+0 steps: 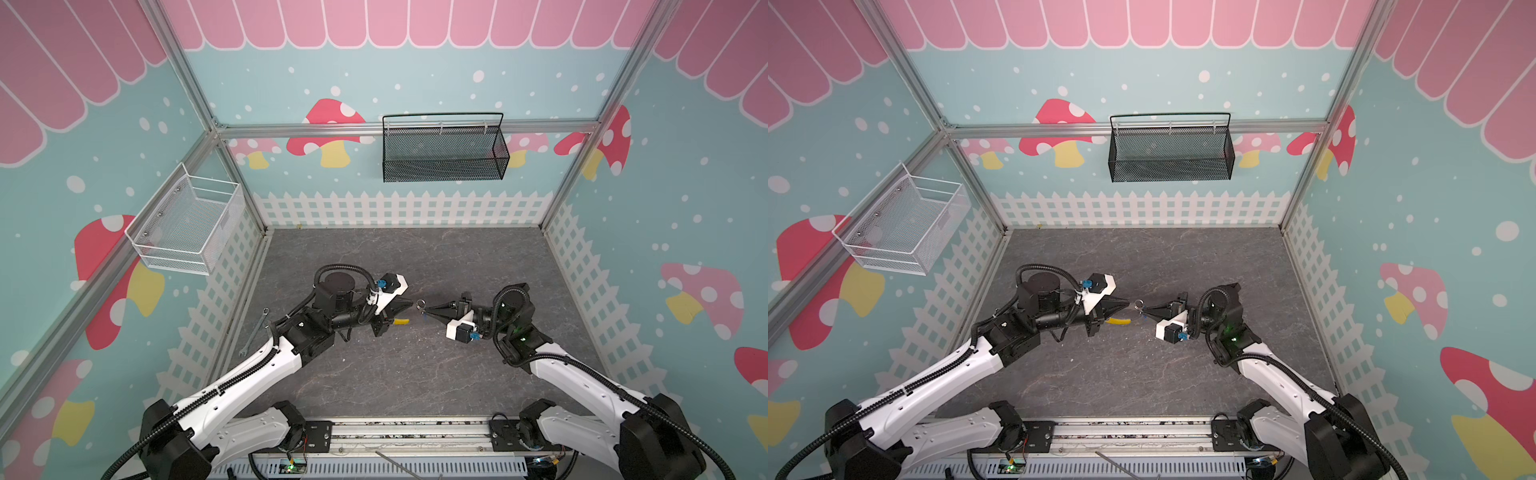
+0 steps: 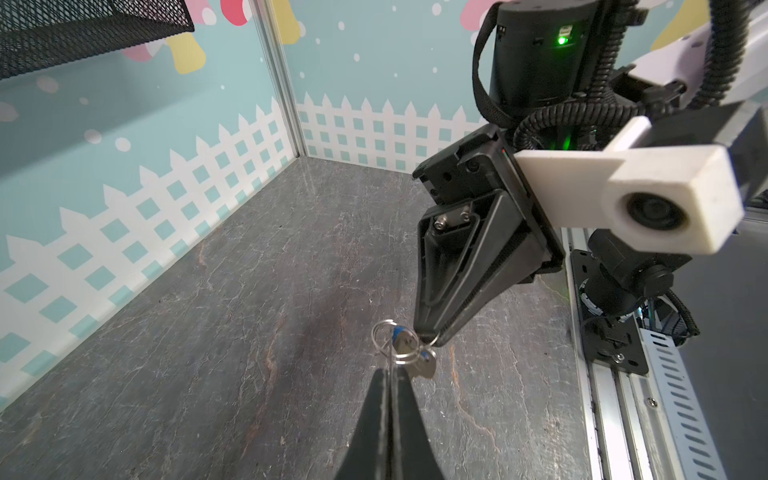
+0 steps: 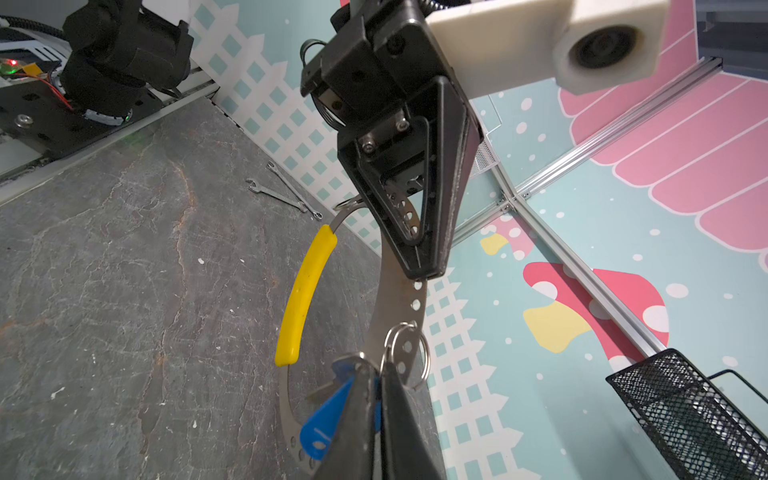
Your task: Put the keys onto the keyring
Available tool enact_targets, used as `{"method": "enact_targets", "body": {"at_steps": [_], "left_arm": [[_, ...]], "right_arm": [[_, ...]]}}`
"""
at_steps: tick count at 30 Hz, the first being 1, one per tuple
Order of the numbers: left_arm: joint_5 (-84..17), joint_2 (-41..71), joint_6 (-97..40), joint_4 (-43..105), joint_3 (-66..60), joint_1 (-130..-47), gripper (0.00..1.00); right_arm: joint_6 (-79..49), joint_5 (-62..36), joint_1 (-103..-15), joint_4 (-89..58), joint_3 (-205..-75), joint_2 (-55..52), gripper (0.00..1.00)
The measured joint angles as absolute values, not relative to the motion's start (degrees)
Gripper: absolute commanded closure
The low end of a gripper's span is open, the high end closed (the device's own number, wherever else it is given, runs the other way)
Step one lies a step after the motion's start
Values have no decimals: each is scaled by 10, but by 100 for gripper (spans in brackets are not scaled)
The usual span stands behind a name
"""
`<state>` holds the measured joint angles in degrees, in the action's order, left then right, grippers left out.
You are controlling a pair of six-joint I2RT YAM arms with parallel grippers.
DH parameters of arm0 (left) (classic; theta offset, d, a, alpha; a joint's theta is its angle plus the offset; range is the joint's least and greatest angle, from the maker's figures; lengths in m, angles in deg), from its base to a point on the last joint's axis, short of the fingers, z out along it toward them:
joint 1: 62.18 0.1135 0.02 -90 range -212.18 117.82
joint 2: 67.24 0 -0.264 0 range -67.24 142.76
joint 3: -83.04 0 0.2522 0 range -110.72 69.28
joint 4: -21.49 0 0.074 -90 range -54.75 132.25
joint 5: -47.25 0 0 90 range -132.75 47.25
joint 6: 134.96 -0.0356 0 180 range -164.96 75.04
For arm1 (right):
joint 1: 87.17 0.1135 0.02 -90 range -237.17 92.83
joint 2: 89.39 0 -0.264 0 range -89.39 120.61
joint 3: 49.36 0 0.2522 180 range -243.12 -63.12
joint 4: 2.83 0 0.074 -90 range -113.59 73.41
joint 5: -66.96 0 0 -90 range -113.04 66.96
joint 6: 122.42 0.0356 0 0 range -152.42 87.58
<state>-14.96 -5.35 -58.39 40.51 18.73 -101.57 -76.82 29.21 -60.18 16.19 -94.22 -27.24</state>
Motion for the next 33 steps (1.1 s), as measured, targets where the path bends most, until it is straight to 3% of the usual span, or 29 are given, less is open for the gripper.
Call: {"method": "enact_targets", "body": {"at_steps": [9,18,33], "left_arm": [[-160,-64,-580,355,199,-1016,100],[-141,-66,-572,321,206,-1005,100],[-53,-33,-533,304,205,-983,100]], "right_arm": [[-749,270,-602,179,-928,-300,69],[-728,213,-611,197,-913,-349,65],[-912,184,-613,125,-962,-332,69]]}}
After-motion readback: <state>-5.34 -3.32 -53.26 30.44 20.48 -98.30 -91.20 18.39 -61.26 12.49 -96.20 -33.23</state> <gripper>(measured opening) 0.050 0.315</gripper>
